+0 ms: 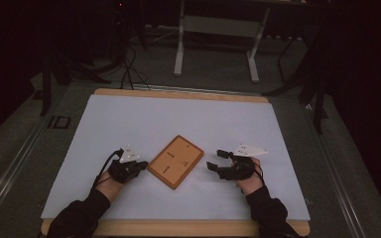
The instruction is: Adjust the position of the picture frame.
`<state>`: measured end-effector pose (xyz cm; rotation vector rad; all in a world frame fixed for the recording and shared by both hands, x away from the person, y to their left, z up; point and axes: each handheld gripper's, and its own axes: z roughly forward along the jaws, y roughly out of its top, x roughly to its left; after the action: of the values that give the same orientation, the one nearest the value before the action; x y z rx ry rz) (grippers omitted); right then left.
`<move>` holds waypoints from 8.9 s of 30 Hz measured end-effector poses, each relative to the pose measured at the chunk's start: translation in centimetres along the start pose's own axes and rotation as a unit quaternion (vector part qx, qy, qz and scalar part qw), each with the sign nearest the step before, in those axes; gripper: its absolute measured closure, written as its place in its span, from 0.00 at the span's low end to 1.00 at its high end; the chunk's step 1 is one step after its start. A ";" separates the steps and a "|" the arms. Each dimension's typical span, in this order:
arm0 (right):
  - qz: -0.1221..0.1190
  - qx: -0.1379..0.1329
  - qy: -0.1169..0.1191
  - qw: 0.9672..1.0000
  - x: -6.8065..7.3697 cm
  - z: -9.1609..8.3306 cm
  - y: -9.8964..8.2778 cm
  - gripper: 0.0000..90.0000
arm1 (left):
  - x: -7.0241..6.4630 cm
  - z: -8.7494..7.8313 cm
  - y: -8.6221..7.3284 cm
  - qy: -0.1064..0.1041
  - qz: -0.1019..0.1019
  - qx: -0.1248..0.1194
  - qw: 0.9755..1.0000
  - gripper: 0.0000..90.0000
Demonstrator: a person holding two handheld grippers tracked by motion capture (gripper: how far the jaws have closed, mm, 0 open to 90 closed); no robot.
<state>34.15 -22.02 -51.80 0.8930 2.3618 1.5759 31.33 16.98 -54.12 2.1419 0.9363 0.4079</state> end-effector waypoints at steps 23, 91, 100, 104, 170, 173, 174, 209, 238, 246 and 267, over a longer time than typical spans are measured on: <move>-0.006 0.001 0.018 1.000 -0.2 -1.2 0.6 0.20 | -2.0 -0.4 0.1 -0.029 0.048 0.021 0.998 1.00; -0.008 -0.019 0.012 1.000 -0.3 -3.7 0.7 0.20 | -10.3 3.0 3.5 -0.192 0.111 0.052 0.974 1.00; -0.002 -0.022 0.008 1.000 -0.6 -4.3 0.4 0.20 | -11.9 4.2 4.6 -0.207 0.122 0.053 0.969 1.00; -0.002 -0.023 0.007 1.000 -0.6 -4.5 0.3 0.20 | -12.5 4.7 5.0 -0.208 0.131 0.058 0.968 1.00; -0.008 -0.023 -0.021 0.999 -1.2 -6.1 -1.5 0.20 | -5.5 13.1 16.7 -0.132 0.075 0.029 0.988 1.00; -0.008 -0.025 -0.019 0.999 -1.2 -6.2 -1.5 0.20 | -5.3 14.1 17.0 -0.129 0.075 0.035 0.988 1.00; -0.007 -0.025 -0.019 0.999 -1.2 -6.2 -1.5 0.20 | -5.3 14.4 17.1 -0.124 0.076 0.034 0.989 1.00; -0.011 -0.020 -0.019 1.000 -1.0 -6.1 -1.5 0.20 | -3.8 13.1 14.7 -0.121 0.091 0.089 0.984 1.00; -0.012 -0.027 -0.011 1.000 -0.6 -5.7 -1.3 0.20 | -4.3 8.0 10.6 -0.120 0.106 0.113 0.981 1.00; -0.011 -0.023 -0.013 1.000 -0.7 -5.7 -1.3 0.20 | -4.3 7.8 10.3 -0.120 0.097 0.112 0.982 1.00; -0.014 -0.017 -0.006 1.000 -0.3 -5.7 -1.4 0.19 | -2.9 5.4 10.4 -0.125 0.059 0.069 0.988 0.83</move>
<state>31.31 -27.06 -50.63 0.8562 2.3217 1.5896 37.42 7.40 -50.01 2.3167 0.7148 0.1305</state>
